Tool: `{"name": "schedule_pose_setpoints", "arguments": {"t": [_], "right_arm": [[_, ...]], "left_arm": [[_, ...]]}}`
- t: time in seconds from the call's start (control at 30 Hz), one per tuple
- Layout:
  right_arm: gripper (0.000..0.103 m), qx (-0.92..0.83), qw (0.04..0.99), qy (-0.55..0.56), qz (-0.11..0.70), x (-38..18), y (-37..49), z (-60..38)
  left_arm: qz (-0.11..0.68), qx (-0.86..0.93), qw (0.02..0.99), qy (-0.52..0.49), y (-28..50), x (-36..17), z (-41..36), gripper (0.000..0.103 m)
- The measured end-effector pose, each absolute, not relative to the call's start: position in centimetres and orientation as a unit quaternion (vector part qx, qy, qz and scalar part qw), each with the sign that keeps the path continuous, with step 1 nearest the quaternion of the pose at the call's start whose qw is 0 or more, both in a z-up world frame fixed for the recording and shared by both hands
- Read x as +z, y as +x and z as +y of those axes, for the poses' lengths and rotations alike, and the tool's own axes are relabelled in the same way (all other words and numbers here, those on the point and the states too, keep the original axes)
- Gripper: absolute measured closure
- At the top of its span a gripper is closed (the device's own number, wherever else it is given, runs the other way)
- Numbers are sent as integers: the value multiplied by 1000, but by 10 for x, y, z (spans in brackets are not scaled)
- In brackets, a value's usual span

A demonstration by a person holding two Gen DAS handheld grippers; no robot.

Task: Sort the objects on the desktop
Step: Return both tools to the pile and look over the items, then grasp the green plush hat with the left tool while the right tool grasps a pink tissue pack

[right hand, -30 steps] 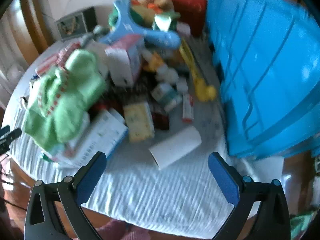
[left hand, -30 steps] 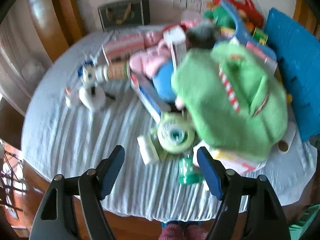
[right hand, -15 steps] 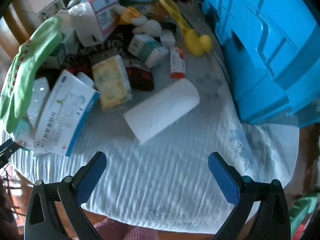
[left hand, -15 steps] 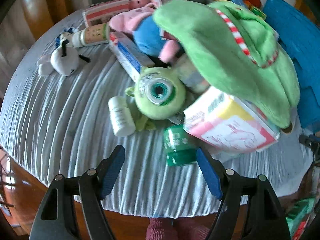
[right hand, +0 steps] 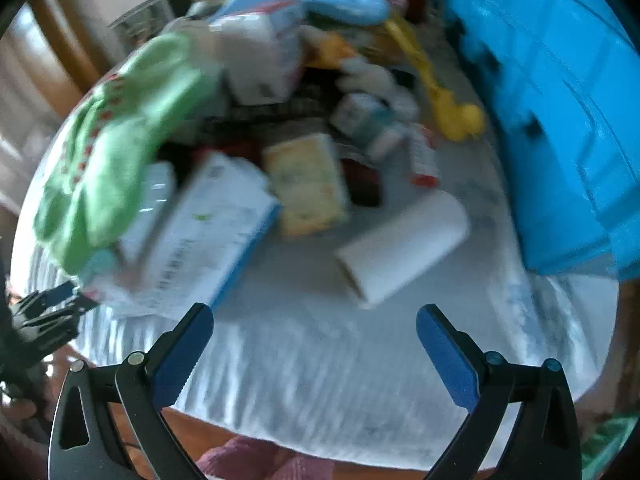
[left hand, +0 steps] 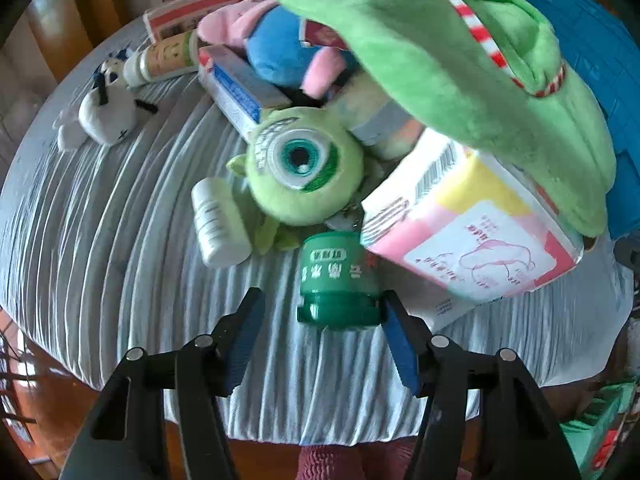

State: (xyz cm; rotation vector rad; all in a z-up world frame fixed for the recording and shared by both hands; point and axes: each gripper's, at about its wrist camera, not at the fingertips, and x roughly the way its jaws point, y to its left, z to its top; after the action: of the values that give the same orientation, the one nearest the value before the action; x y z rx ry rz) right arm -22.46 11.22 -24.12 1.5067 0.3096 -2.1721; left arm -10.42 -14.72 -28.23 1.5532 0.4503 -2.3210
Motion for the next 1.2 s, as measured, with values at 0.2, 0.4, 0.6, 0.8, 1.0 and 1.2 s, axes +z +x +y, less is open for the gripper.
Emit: {"name": "schedule_pose_setpoints", "arguments": {"t": [0.2, 0.4, 0.6, 0.8, 1.0, 1.2], "right_arm": [[0, -798, 271, 525, 115, -218, -216, 83], [0, -809, 288, 498, 116, -197, -224, 60], [0, -816, 275, 495, 115, -195, -239, 60], [0, -826, 251, 495, 102, -193, -253, 85], [0, -835, 235, 490, 86, -182, -270, 99], [0, -838, 255, 476, 82, -171, -279, 90]], "left_arm": [[161, -835, 160, 501, -95, -238, -158, 44], [185, -846, 149, 477, -116, -202, -169, 44], [173, -862, 148, 452, -170, -166, -162, 44], [165, -864, 153, 451, -184, -148, -157, 43], [164, -870, 173, 431, -171, -111, -173, 42], [146, -865, 161, 452, -210, -128, -160, 25]]}}
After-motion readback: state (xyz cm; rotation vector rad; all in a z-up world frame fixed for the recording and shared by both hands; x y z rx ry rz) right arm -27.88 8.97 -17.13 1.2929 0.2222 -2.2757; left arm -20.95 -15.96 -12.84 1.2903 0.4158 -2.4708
